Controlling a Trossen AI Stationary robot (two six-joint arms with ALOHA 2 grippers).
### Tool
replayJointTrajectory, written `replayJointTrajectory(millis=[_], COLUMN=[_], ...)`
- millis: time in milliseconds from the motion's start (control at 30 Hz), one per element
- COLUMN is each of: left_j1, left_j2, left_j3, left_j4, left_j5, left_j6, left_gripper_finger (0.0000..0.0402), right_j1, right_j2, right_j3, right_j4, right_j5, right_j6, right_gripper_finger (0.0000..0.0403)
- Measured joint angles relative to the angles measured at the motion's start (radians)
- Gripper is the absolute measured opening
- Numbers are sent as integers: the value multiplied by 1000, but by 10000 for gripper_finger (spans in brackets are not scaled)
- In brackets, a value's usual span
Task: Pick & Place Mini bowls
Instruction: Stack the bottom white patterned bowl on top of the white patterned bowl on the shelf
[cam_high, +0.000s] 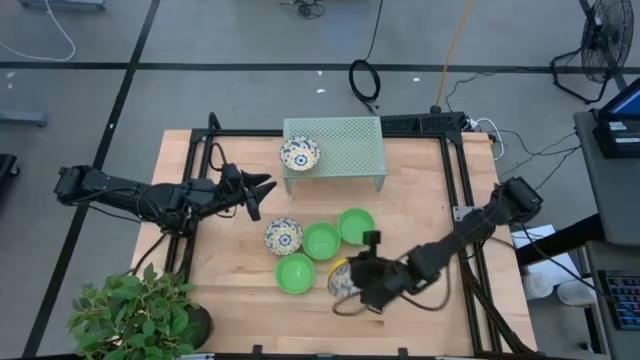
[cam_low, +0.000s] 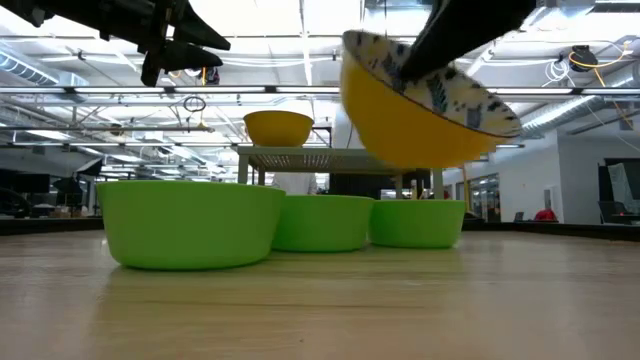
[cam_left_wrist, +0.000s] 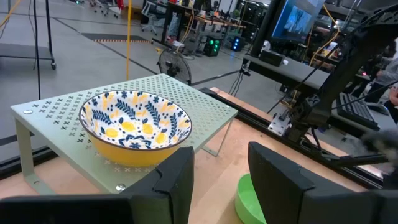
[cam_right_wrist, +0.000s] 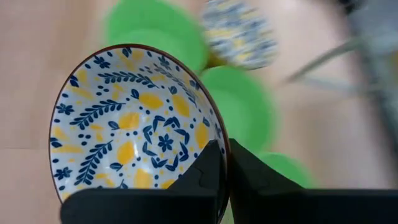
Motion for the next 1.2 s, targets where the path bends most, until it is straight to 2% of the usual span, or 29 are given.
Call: replayJointTrajectory(millis=[167, 267, 433, 500, 567, 633, 700, 800, 867, 967, 1067, 1200], left_j1=[0, 0, 6, 6, 6, 3, -21, -104, -175, -272, -340, -400], left_j2=[0, 1, 14, 39, 77, 132, 190, 271, 333, 448, 586, 773], left_j3=[0, -2, -1, 0, 0, -1, 5, 88, 202, 413, 631, 901], left_j4=[46, 92, 121, 138, 143, 190, 305, 326, 202, -38, -249, -489], left_j5=[11, 32, 24, 32, 83, 192, 291, 313, 238, 42, -164, -379], left_j6=[-14, -18, -38, -91, -153, -154, -114, 19, 124, 232, 284, 409], left_gripper_finger=[154, 154, 154, 154, 154, 154, 154, 154, 154, 154, 154, 154], right_j1=[47, 47, 38, 38, 39, 39, 37, 31, 22, 0, -27, -61], right_j2=[-35, -58, -76, -78, -77, -77, -77, -77, -77, -77, -77, -77], right_j3=[-129, -224, -346, -373, -390, -396, -396, -398, -398, -398, -398, -397], right_j4=[142, 309, 633, 748, 836, 888, 908, 928, 932, 931, 931, 932], right_j5=[349, 454, 491, 497, 517, 523, 526, 526, 525, 524, 521, 517], right_j6=[-94, -175, -365, -443, -524, -573, -595, -625, -636, -639, -639, -639], right_gripper_finger=[1, 1, 1, 1, 1, 1, 0, 0, 0, 0, 0, 0])
